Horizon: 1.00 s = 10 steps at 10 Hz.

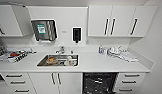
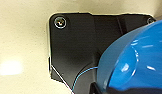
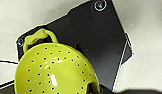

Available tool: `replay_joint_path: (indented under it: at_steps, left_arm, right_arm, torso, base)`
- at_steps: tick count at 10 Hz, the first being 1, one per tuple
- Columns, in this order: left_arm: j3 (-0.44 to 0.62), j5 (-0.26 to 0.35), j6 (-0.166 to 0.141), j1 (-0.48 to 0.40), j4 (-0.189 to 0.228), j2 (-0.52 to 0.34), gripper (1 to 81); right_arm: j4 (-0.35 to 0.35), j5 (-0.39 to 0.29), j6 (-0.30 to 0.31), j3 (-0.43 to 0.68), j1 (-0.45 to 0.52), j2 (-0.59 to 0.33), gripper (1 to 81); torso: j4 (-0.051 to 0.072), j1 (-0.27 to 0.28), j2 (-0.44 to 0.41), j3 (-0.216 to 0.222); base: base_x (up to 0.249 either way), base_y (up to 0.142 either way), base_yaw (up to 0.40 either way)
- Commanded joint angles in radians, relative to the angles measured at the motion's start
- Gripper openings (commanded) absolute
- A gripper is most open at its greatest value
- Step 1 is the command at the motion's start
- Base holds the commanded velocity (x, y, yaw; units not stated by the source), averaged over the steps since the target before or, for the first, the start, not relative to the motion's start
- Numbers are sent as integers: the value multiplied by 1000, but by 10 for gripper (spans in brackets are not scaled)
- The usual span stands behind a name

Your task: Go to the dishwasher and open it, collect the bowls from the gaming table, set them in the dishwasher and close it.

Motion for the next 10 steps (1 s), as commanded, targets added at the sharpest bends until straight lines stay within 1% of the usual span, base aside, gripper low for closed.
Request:
replay_joint_path:
  at_steps: [1,10]
  left_arm:
    - [-1,46,-2,-35,-2,-10,10]
    - [-1,48,-2,-35,-4,-11,10]
  right_arm:
    - [-5,-50,0,2,41,-9,10]
    - [-4,-50,0,2,41,-9,10]
  torso:
    - [0,0,0,0]
    - [0,0,0,0]
  base:
    - [127,-74,0]
    - [127,-75,0]
